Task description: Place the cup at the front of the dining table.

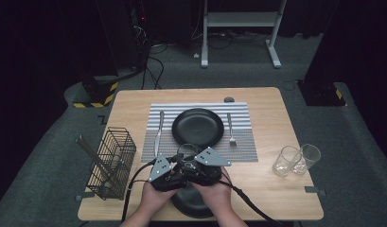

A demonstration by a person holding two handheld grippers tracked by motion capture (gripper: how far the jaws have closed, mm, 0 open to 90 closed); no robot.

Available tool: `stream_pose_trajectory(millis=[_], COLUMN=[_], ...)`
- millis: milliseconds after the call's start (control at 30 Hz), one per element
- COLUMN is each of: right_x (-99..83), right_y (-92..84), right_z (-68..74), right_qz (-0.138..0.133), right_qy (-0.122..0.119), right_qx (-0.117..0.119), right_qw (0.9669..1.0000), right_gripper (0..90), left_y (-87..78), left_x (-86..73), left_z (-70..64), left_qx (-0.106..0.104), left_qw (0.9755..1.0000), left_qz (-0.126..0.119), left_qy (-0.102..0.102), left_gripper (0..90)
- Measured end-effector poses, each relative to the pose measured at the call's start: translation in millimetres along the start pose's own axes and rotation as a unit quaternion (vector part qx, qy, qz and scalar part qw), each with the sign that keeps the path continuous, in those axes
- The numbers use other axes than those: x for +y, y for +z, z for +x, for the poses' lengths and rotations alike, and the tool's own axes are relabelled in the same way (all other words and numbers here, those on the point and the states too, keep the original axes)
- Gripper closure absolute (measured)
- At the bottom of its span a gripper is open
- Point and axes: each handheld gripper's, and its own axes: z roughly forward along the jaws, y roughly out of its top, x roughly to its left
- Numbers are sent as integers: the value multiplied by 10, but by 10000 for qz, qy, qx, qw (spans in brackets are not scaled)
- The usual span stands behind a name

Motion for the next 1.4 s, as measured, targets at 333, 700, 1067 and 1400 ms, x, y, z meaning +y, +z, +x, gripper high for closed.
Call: stream_pose_trajectory(millis=[333,700,1067,1400], right_x=[5,22,17,29], right_y=[-4,-13,-6,-84], right_z=[1,12,4,38], right_qz=[10,-56,-50,-192], right_qy=[-41,-97,-80,-114], right_qx=[27,47,60,53], right_qw=[10000,9999,9999,9997], right_gripper=[287,283,224,247], left_y=[-10,-28,-33,-74], left_x=[11,27,14,19], left_z=[-8,-18,41,128], left_qx=[30,74,203,346], left_qw=[10000,10000,9998,9993], left_qz=[9,-39,1,-28], left_qy=[23,48,-41,-118], left_gripper=[306,307,307,307])
